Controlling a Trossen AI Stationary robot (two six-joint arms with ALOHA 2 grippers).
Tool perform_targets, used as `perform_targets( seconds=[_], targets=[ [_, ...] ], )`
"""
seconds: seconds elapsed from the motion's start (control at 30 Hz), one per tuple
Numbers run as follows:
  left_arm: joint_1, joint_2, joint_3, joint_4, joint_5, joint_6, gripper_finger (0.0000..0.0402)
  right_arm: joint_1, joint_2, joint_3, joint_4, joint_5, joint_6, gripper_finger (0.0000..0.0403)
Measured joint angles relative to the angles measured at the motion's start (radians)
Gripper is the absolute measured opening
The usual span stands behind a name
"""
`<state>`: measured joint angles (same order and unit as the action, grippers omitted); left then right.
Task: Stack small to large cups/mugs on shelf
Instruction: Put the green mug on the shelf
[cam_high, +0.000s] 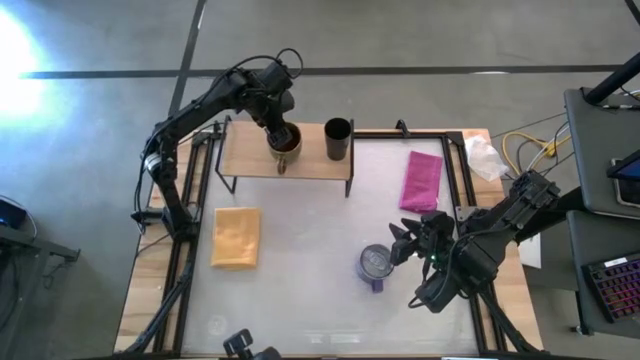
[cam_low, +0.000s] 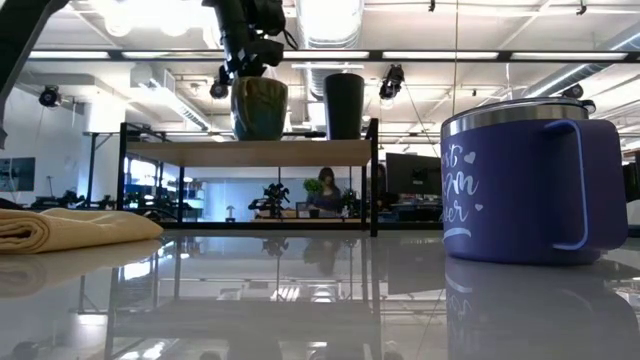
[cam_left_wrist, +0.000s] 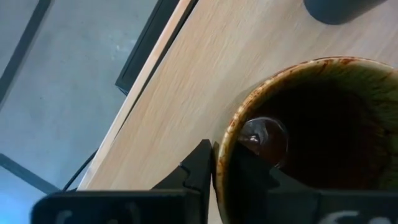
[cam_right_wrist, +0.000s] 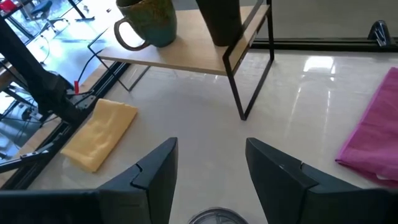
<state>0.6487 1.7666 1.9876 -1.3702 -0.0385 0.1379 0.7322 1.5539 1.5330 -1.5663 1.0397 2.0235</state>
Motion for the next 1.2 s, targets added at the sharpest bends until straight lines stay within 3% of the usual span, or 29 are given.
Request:
perform_targets(
  seconds=[0.1,0.33,0.63,1.2],
  targets=[
    [0.0,-0.001,-0.005,0.001,-0.002,-0.001,0.0043,0.0,0.0,0.0,0.001,0.0,0.0,0.0183],
    [0.0,-0.002,-0.007,0.0,0.002,-0.022,0.002,0.0,0.0,0.0,0.002,0.0,0.0,0.0183],
    [0.0,-0.004,-0.008,-0.032,0.007,-0.027,0.0059,0.0,0.0,0.0,0.001,0.0,-0.008,0.0183],
    [-0.001,-0.13,0.006,-0.022,0.003,-0.028,0.0063,-0.007,-0.001,0.0,-0.005,-0.024,-0.029,0.0183]
  ],
)
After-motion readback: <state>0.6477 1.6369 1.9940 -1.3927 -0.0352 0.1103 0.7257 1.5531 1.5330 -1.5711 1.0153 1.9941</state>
